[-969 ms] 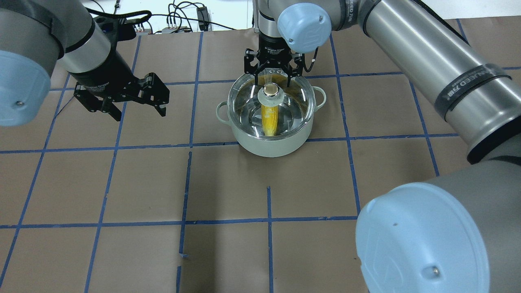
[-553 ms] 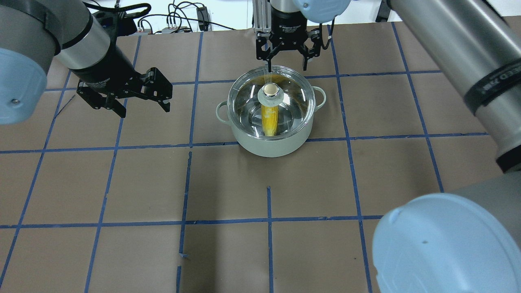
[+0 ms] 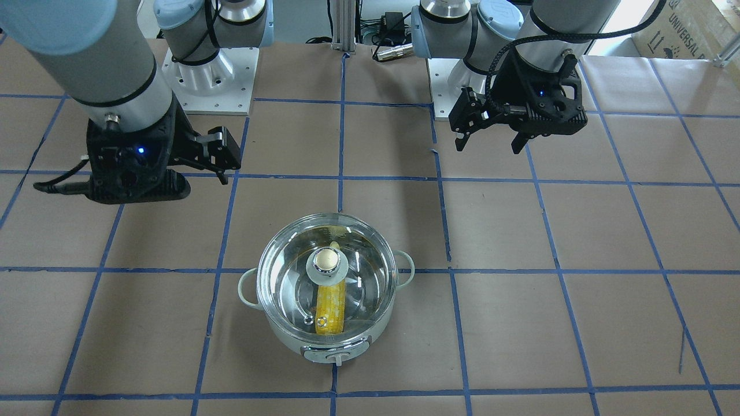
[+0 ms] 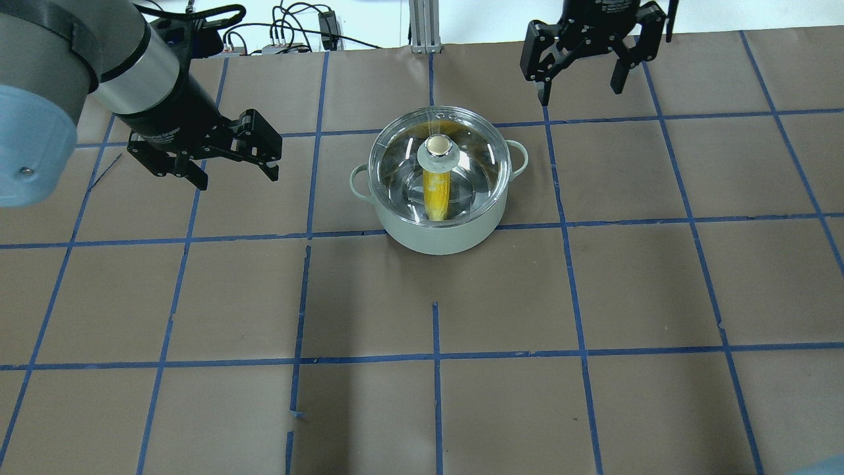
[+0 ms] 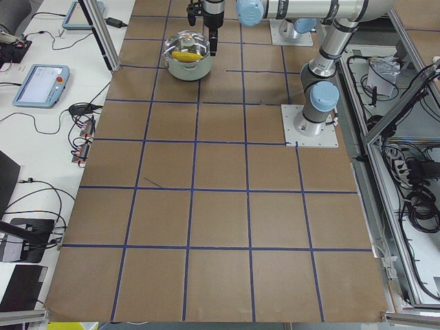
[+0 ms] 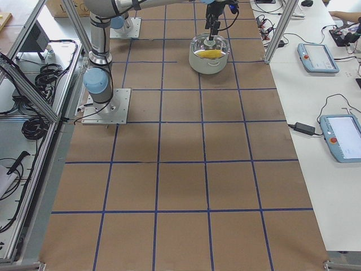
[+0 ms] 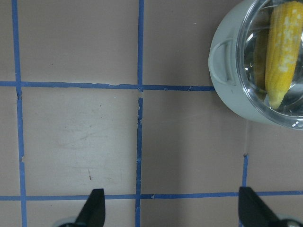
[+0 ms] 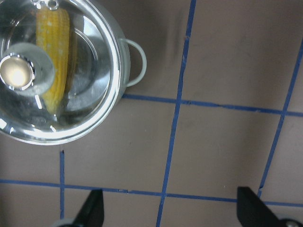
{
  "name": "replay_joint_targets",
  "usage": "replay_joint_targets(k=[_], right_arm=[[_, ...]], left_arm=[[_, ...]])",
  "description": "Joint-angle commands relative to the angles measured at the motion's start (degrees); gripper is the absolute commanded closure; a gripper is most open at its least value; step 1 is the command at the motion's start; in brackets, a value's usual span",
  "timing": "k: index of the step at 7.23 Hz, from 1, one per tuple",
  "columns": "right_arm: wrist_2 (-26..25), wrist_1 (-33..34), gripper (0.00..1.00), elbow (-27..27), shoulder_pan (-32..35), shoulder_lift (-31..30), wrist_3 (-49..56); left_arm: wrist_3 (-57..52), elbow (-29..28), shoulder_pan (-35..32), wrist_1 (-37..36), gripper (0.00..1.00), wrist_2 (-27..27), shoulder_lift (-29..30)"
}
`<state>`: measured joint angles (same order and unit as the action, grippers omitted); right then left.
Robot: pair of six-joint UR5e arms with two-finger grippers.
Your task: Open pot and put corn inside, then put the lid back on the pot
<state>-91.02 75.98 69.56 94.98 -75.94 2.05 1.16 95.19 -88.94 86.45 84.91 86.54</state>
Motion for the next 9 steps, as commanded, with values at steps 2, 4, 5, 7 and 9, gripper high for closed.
replay_joint_targets(k=[2,4,5,7,9], right_arm=[[0.67,7.19,0.00,12.40,-0.59,-9.03,0.15],[1.55,11.64,0.00,13.40,-1.64,-9.05,0.07],[1.29,11.56,0.00,13.58,-2.34,-9.05,0.23],[0.76,10.68,0.00,14.11,-2.61,-9.05,1.11],[0.85,10.59,0.00,14.37,-2.44,-9.05,1.12]], left_arm=[[-0.46,0.52,0.00,-0.06,0.00,0.43,-0.58],[-4.04,0.52,0.44,-0.05,0.00,1.74,-0.85],[-4.50,0.52,0.53,-0.05,0.00,1.84,-1.03],[-4.50,0.70,0.61,0.03,0.00,1.84,-1.03],[-4.41,2.27,0.61,-0.75,0.00,1.75,-1.55]])
